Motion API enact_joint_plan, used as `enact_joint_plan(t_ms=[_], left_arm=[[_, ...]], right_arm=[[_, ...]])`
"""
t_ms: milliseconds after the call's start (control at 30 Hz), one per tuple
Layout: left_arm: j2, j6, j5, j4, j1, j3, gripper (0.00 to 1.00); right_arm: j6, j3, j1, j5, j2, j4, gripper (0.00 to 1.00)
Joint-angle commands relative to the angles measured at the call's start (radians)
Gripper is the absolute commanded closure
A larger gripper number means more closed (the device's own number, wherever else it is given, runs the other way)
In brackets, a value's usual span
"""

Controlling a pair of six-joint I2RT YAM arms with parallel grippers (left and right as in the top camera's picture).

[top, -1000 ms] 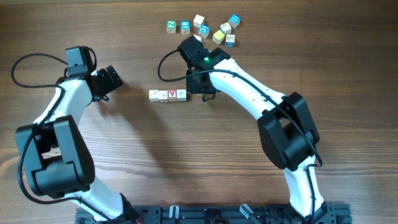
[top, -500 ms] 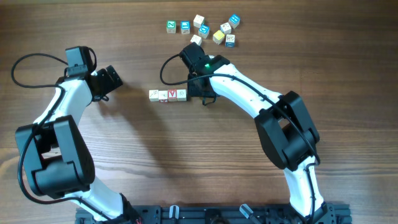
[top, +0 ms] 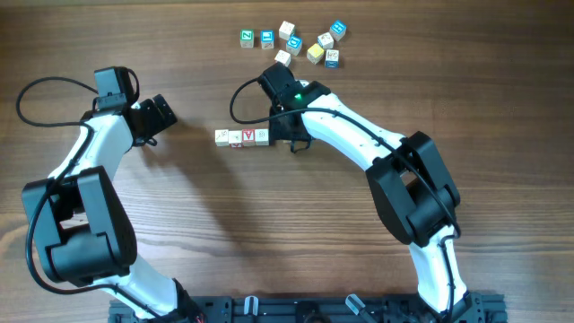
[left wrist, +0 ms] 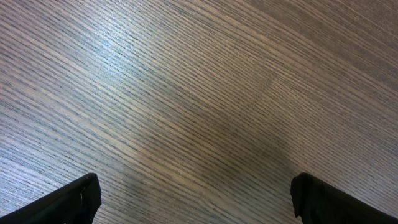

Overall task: Form a horizontal line
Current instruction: 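Lower the yellow-bordered block beside the 9 block and open the right gripper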

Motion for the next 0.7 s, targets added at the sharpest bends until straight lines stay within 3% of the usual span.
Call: enact_joint_plan(t_ms=[0, 100, 167, 267, 333, 667], left_arm=[[0.007, 0.002, -0.013, 0.003, 0.003, -0.005, 0.0], [0.007, 0.002, -0.013, 0.003, 0.003, -0.005, 0.0], [0.007, 0.002, -0.013, 0.003, 0.003, -0.005, 0.0], [0.007, 0.002, -0.013, 0.003, 0.003, -0.005, 0.0], [0.007, 0.002, -0.013, 0.003, 0.003, -0.005, 0.0], [0.007, 0.002, -0.013, 0.003, 0.003, -0.005, 0.0]], right_arm=[[0.008, -0.01, 0.004, 0.085, 0.028, 0.039, 0.52], [0.032, -0.01, -0.01, 0.131, 0.028, 0.083, 0.54], [0.034, -0.01, -0.028, 0.13, 0.028, 0.093, 0.61], [0.034, -0.01, -0.065, 0.125, 0.028, 0.061, 0.77], [0.033, -0.01, -0.086, 0.054, 0.028, 0.031, 0.96], [0.026, -0.01, -0.076, -0.265, 0.028, -0.037, 0.96]])
